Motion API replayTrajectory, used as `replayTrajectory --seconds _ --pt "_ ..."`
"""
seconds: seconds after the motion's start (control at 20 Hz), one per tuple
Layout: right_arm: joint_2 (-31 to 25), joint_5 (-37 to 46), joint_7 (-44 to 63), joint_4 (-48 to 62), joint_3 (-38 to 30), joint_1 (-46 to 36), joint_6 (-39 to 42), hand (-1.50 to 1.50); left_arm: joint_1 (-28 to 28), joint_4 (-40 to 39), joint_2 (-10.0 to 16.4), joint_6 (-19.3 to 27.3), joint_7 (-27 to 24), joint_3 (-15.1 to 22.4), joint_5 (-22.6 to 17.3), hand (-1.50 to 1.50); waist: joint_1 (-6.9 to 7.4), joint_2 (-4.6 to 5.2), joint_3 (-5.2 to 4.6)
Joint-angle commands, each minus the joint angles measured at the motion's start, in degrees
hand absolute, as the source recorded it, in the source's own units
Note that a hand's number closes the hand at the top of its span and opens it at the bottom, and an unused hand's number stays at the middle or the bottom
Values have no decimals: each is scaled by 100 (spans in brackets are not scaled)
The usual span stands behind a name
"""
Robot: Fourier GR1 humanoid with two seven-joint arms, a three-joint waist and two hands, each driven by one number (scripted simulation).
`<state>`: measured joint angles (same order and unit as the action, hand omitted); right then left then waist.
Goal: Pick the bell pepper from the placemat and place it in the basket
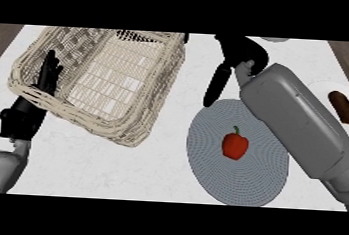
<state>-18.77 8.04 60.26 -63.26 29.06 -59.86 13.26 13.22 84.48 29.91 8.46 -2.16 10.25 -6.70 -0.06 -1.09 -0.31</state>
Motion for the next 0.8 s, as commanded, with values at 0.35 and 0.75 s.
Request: replayTrajectory --seconds 0.35,0.75 --pt "-542 -1086 1370 -605 -50 182 1376 -150 -69 186 -182 160 123 -21 204 0 -151 38 28" --pt "-375 -1016 1240 -368 394 610 1292 -150 -181 346 -82 -155 171 -166 108 0 -22 76 28"
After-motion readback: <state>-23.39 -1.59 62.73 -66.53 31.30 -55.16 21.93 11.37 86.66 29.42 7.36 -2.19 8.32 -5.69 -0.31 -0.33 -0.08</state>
